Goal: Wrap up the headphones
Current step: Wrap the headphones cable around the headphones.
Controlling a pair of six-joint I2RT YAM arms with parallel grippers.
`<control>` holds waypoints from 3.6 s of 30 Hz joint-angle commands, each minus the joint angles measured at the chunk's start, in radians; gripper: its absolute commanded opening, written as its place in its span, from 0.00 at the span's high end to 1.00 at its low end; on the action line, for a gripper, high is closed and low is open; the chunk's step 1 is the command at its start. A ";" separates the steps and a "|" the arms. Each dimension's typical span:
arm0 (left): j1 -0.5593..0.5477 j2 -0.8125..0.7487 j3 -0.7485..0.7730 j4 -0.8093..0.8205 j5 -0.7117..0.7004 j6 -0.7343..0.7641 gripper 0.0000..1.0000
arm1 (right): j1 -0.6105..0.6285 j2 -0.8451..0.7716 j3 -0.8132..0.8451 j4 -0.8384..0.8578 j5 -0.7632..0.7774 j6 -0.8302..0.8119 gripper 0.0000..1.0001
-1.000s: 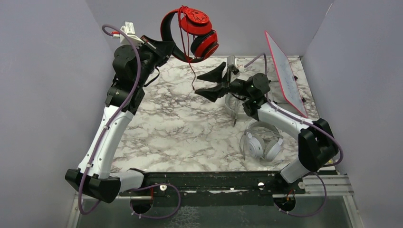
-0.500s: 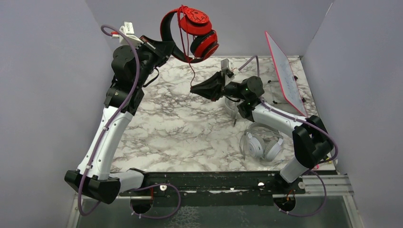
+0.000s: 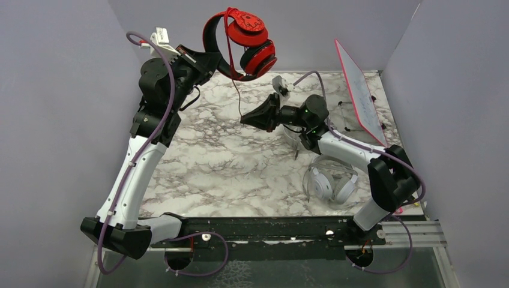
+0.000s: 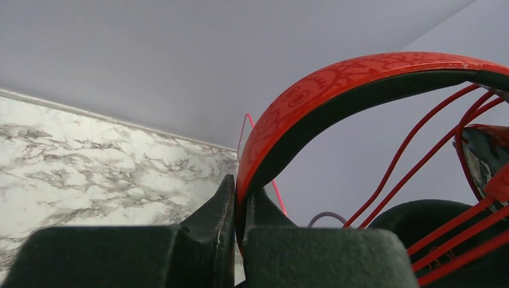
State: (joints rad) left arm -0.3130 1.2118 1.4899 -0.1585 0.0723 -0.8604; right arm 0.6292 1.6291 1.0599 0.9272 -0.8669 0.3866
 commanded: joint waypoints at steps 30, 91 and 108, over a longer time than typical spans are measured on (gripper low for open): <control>0.151 0.083 -0.073 0.025 0.766 0.115 1.00 | -0.184 -0.283 0.015 -0.525 0.017 -0.125 0.99; -0.106 -0.105 -0.461 0.722 0.550 1.551 1.00 | -0.296 -0.201 0.342 -0.330 -0.377 0.537 0.99; -0.137 -0.095 -0.424 0.702 0.522 1.674 1.00 | -0.204 -0.247 0.421 -0.614 -0.263 0.505 0.99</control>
State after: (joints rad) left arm -0.4534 1.1004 1.0370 0.5503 0.6224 0.7643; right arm 0.3904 1.4361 1.4239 0.3763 -1.1751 0.9104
